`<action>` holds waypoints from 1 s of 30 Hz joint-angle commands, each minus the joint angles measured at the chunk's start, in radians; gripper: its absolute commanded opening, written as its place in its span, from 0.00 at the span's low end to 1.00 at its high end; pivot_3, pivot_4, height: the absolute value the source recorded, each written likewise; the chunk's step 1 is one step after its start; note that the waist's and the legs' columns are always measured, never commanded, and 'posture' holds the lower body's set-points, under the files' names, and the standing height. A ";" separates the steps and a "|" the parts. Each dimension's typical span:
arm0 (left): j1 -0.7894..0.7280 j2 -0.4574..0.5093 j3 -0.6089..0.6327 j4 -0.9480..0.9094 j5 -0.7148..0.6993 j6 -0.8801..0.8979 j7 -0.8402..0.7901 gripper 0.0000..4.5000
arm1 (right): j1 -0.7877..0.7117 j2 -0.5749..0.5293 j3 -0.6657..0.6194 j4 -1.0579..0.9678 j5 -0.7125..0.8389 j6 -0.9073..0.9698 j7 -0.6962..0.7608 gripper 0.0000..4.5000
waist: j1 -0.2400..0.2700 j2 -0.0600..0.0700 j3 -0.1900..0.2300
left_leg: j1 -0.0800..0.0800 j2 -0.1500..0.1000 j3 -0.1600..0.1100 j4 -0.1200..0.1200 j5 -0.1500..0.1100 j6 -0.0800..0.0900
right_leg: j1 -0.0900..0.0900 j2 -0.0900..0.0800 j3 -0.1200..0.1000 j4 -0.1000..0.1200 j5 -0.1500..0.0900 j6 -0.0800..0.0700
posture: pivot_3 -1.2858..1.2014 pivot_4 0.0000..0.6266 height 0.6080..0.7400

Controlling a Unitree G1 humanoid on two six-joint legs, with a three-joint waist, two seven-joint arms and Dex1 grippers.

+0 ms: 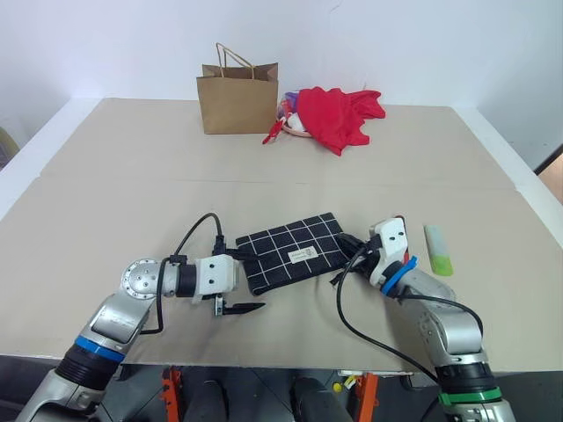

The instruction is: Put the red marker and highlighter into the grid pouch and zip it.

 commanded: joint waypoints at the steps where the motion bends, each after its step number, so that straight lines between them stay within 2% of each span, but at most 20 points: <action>1: -0.006 0.006 -0.011 0.022 0.042 -0.038 0.016 1.00 | -0.011 0.006 -0.002 -0.054 0.015 0.001 0.011 0.01 | 0.000 0.000 0.000 | 0.000 0.000 0.000 0.000 0.000 0.000 | 0.000 0.000 0.000 0.000 0.000 0.000 | 0.52 0.24 1.00; 5: -0.032 0.005 -0.021 0.085 0.119 -0.136 0.063 1.00 | -0.003 0.006 0.001 -0.051 0.007 -0.006 0.019 0.01 | 0.000 0.000 0.000 | 0.000 0.000 0.000 0.000 0.000 0.000 | 0.000 0.000 0.000 0.000 0.000 0.000 | 0.52 0.24 1.00; 12: -0.071 -0.006 -0.051 0.203 0.167 -0.248 0.084 1.00 | 0.002 0.018 0.013 -0.057 -0.002 -0.013 0.018 0.01 | 0.000 0.001 0.000 | 0.002 0.000 0.000 0.000 0.002 0.002 | 0.002 0.000 0.000 0.000 0.001 0.000 | 0.52 0.24 1.00; 18: -0.127 -0.014 -0.083 0.334 0.166 -0.343 0.052 0.36 | -0.002 0.030 0.036 -0.057 -0.011 -0.021 0.026 0.00 | -0.001 0.001 -0.001 | 0.003 0.000 0.000 0.000 0.005 0.005 | 0.003 0.000 0.000 0.000 0.003 -0.003 | 0.52 0.24 1.00; 21: -0.151 -0.020 -0.086 0.381 0.160 -0.372 0.042 0.01 | -0.002 0.033 0.039 -0.059 -0.014 -0.023 0.025 0.00 | -0.001 0.002 -0.001 | 0.004 0.000 0.000 0.000 0.007 0.006 | 0.003 0.000 0.000 0.000 0.004 -0.004 | 0.52 0.24 1.00; 26: -0.184 -0.024 -0.084 0.432 0.151 -0.405 0.027 0.00 | 0.000 0.028 0.039 -0.057 -0.017 -0.030 0.029 0.00 | -0.002 0.005 -0.003 | 0.005 0.000 0.000 0.000 0.007 0.007 | 0.003 0.000 0.000 0.001 0.004 -0.004 | 0.52 0.24 1.00; 30: -0.204 -0.035 -0.060 0.441 0.070 -0.358 -0.024 0.00 | 0.002 0.019 0.030 -0.062 -0.015 -0.044 0.038 0.00 | -0.003 0.005 -0.003 | 0.005 0.000 0.000 0.000 0.008 0.008 | 0.003 0.000 0.000 0.001 0.005 -0.004 | 0.52 0.24 1.00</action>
